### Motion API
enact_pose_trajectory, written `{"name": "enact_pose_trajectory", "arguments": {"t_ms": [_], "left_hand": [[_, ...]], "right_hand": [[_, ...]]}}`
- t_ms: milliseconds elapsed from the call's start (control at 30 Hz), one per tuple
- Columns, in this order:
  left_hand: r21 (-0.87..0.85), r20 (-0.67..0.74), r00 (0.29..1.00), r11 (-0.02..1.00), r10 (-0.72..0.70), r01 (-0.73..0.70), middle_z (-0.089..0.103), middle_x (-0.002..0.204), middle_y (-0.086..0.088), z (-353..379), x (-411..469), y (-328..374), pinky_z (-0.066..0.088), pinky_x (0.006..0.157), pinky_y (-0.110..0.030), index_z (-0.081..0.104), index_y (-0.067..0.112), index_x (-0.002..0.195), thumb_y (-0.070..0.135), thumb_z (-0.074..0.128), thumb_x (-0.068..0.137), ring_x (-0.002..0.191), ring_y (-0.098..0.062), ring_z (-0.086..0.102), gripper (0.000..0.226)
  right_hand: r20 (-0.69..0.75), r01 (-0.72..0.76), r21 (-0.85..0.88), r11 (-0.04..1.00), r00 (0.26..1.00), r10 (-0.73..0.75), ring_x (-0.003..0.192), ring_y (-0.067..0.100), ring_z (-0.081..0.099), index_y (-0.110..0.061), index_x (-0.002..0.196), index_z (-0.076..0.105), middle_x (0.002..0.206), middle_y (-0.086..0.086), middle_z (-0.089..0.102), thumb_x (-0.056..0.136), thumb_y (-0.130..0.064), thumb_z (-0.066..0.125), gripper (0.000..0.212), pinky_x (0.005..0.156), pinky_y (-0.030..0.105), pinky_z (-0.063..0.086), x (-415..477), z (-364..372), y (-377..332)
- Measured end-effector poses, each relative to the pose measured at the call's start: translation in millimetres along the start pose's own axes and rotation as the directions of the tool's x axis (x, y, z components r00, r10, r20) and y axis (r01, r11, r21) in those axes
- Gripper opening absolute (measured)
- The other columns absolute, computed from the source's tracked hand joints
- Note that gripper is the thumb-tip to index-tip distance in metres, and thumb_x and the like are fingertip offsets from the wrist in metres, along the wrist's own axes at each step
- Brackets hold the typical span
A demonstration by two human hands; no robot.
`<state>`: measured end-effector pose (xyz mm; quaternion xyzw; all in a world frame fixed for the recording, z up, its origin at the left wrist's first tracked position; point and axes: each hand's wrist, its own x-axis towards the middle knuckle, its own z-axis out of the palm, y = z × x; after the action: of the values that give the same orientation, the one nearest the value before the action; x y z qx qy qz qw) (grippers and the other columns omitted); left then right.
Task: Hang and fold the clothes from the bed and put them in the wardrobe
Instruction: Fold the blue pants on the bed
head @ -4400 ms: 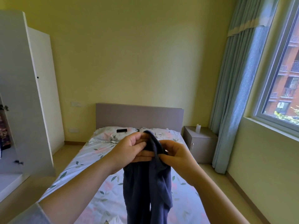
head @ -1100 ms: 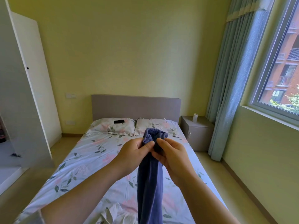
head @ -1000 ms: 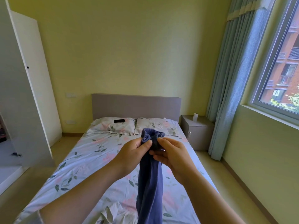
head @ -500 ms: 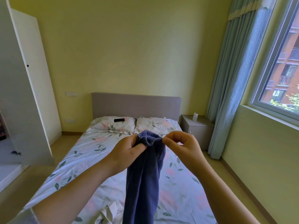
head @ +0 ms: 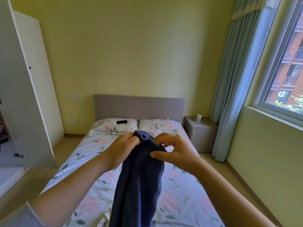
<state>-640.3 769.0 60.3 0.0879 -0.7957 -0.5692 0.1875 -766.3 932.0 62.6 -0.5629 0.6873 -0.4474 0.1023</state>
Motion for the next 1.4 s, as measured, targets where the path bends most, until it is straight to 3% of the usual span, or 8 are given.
{"name": "enact_pose_trajectory", "arguments": {"t_ms": [267, 533, 667, 833, 1000, 1067, 1233, 1400], "left_hand": [[0.132, -0.149, 0.984, 0.988, 0.096, -0.077, 0.07, 0.099, 0.003, -9.4, -1.0, -6.3, 0.047, 0.091, -0.034, 0.068, 0.024, 0.096, 0.037, 0.04, 0.083, 0.099, -0.015, 0.062, 0.033], [0.273, -0.125, 0.98, 0.955, 0.157, -0.118, 0.065, 0.093, -0.013, -20.0, -1.2, -12.7, 0.046, 0.087, -0.05, 0.062, 0.008, 0.094, 0.048, 0.039, 0.08, 0.083, -0.021, 0.059, 0.048], [0.273, -0.092, 0.985, 0.955, 0.149, -0.119, 0.063, 0.098, -0.022, -16.7, -3.1, -19.4, 0.044, 0.088, -0.054, 0.062, 0.005, 0.096, 0.052, 0.042, 0.077, 0.088, -0.034, 0.058, 0.054], [0.29, -0.074, 0.976, 0.94, 0.207, -0.177, 0.073, 0.09, 0.011, -12.5, -2.3, -18.1, 0.052, 0.076, -0.02, 0.071, 0.037, 0.091, 0.048, 0.076, 0.067, 0.086, -0.002, 0.067, 0.027], [0.128, -0.231, 0.955, 0.978, 0.188, -0.162, 0.075, 0.088, 0.011, -7.2, 5.0, -13.6, 0.05, 0.073, -0.013, 0.075, 0.035, 0.089, 0.042, 0.076, 0.075, 0.084, -0.001, 0.069, 0.016], [0.025, -0.235, 0.964, 0.992, 0.124, -0.122, 0.076, 0.094, 0.009, -9.7, 7.4, -8.9, 0.052, 0.084, -0.024, 0.075, 0.036, 0.092, 0.052, 0.078, 0.072, 0.092, -0.005, 0.07, 0.025], [-0.068, -0.206, 0.969, 0.986, 0.138, -0.155, 0.076, 0.1, 0.001, -8.0, 14.1, 6.1, 0.052, 0.092, -0.035, 0.077, 0.026, 0.096, 0.045, 0.076, 0.072, 0.098, -0.015, 0.07, 0.031], [-0.052, -0.146, 0.987, 0.996, 0.068, -0.077, 0.075, 0.103, -0.001, -23.5, 18.1, 9.0, 0.052, 0.092, -0.03, 0.075, 0.019, 0.101, 0.035, 0.08, 0.07, 0.103, -0.018, 0.069, 0.035]], "right_hand": [[0.075, -0.09, 0.276, 0.957, 0.995, 0.072, 0.093, 0.027, 0.071, -0.014, 0.111, 0.066, 0.1, 0.009, 0.073, 0.091, -0.014, 0.067, 0.02, 0.085, 0.047, 0.058, -2.4, 18.1, -1.2], [0.131, 0.06, -0.516, 0.854, 0.991, 0.009, 0.07, 0.017, 0.053, -0.017, 0.085, 0.068, 0.075, 0.004, 0.065, 0.088, -0.041, 0.063, 0.025, 0.06, 0.024, 0.04, 1.9, 3.3, 0.4], [0.099, 0.208, -0.701, 0.682, 0.976, -0.197, 0.084, 0.011, 0.049, -0.026, 0.092, 0.066, 0.083, -0.01, 0.066, 0.092, -0.046, 0.058, 0.022, 0.086, 0.023, 0.034, 4.4, -5.7, 4.6], [0.049, 0.218, -0.724, 0.655, 0.962, -0.267, 0.084, 0.007, 0.044, -0.026, 0.091, 0.063, 0.086, -0.013, 0.064, 0.092, -0.042, 0.061, 0.016, 0.089, 0.026, 0.038, 6.4, -11.8, 7.6], [-0.212, 0.128, -0.475, 0.871, 0.944, -0.254, 0.107, 0.005, 0.049, -0.026, 0.116, 0.063, 0.114, -0.015, 0.059, 0.084, -0.031, 0.075, 0.034, 0.092, 0.018, 0.04, -3.0, -7.7, 15.2], [-0.278, -0.035, -0.128, 0.991, 0.961, -0.003, 0.115, 0.001, 0.051, -0.032, 0.133, 0.048, 0.13, -0.017, 0.049, 0.078, -0.031, 0.081, 0.063, 0.095, 0.02, 0.047, -2.6, -3.6, 14.8], [0.06, -0.264, 0.555, 0.789, 0.959, 0.278, 0.109, 0.021, 0.067, -0.014, 0.121, 0.064, 0.116, 0.006, 0.072, 0.075, -0.033, 0.074, 0.05, 0.085, 0.03, 0.057, -3.0, 10.6, 23.2], [-0.161, -0.131, 0.664, 0.736, 0.937, 0.311, 0.101, 0.024, 0.07, -0.013, 0.094, 0.077, 0.104, 0.014, 0.074, 0.077, -0.028, 0.072, 0.024, 0.09, 0.037, 0.057, 2.7, 7.1, 21.9]]}}
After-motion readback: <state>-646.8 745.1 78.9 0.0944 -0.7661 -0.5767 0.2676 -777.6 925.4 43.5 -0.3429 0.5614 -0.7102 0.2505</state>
